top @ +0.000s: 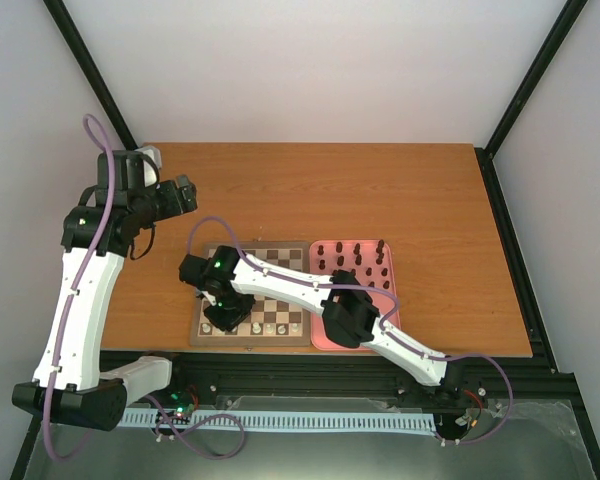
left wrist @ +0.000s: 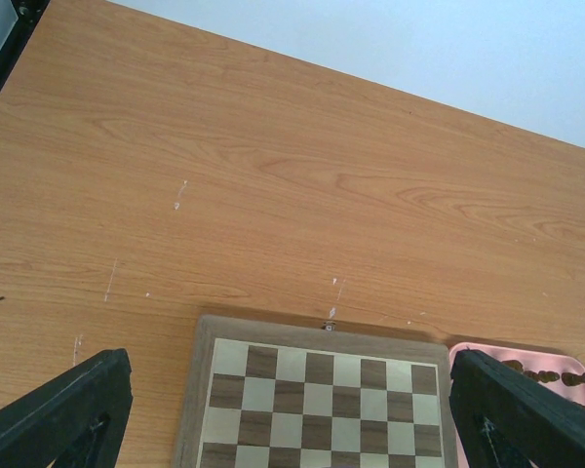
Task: Set up the chess pieces on the board
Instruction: Place the chess piece on the chessboard.
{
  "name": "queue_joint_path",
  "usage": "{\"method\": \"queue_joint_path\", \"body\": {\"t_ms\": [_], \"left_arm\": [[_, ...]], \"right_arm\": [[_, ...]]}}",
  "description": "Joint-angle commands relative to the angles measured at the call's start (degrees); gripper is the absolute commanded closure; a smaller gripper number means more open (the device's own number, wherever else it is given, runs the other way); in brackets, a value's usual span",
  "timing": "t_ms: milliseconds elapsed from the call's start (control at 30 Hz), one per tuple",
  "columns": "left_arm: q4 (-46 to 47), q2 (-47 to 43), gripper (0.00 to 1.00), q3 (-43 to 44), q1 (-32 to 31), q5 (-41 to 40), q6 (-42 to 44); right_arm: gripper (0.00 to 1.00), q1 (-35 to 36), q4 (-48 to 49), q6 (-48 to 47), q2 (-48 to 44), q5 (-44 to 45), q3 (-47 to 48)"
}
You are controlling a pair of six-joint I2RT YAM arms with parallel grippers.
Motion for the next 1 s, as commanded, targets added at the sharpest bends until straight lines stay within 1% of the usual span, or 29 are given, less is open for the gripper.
{"method": "queue_joint_path", "body": {"t_ms": [0,300,500,733,800,867,967], "left_arm": [[1.25,0.30,0.00,0.68,-0.46,0.59,0.44],[1.24,0.49,0.00,0.46,-0.45,0.46,0.37],[1.07,0.83,0.00,0.94,-0.50,0.54,0.42],[0.78,1.18,0.00,1.49,-0.44,0.50,0.50],[0.73,1.19,0.00,1.41,-0.48,0.32,0.59],[0.73,1.06,0.00,1.34,-0.49,0.17,0.64],[0.65,1.01,0.00,1.23,-0.49,0.02,0.73]], "right_arm": [[0.80,-0.25,0.47,-1.41,-0.09,-2.08,1.39],[0.79,-0.47,0.15,-1.16,-0.57,-0.35,1.07],[0.68,-0.87,-1.31,-0.69,-3.21,2.48,0.27],[0.64,-1.22,-3.15,0.14,-8.95,5.17,-0.65],[0.60,-1.28,-3.77,0.35,-11.32,6.44,-1.24],[0.53,-1.43,-3.68,0.21,-13.88,6.93,-2.92],[0.49,-1.57,-4.02,0.20,-17.53,7.58,-5.84]]}}
